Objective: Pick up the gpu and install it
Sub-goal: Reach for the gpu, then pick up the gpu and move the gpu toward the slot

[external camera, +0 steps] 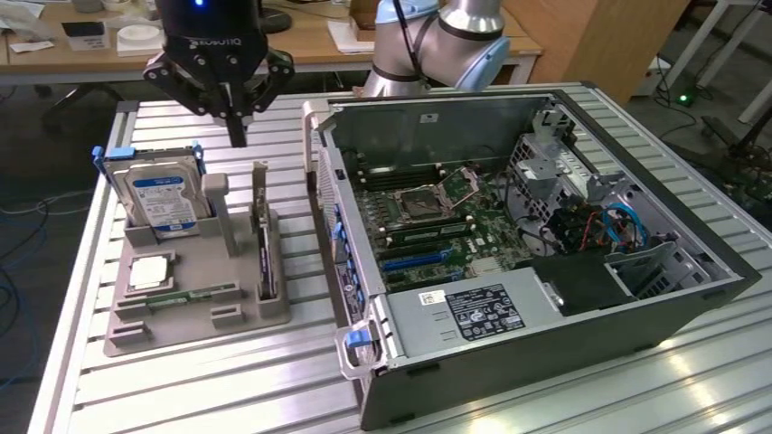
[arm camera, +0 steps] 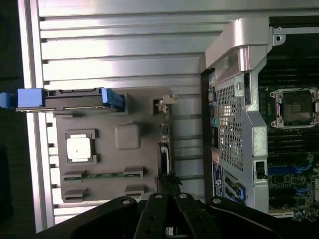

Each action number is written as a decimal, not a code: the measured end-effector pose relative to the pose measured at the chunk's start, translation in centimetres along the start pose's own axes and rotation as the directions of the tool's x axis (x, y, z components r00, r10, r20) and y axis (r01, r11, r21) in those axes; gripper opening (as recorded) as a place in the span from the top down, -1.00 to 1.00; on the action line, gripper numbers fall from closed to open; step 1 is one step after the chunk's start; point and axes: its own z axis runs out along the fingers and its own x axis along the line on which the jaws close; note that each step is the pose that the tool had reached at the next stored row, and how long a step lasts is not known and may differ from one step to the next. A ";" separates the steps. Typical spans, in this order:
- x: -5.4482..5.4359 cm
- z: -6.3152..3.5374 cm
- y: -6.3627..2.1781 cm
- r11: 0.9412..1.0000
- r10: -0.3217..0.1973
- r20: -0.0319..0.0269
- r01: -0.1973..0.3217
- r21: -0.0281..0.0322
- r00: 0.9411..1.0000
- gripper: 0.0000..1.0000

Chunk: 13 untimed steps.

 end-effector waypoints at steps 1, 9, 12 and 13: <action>0.1 0.00 -0.01 1.000 0.000 0.000 0.000 0.000 1.000 0.79; 0.5 -0.01 -0.04 1.000 0.000 0.000 0.000 0.000 1.000 0.79; 0.5 -0.02 -0.04 1.000 0.000 0.000 0.000 0.000 1.000 0.79; 0.5 -0.02 -0.04 1.000 0.000 0.000 0.000 0.000 1.000 0.79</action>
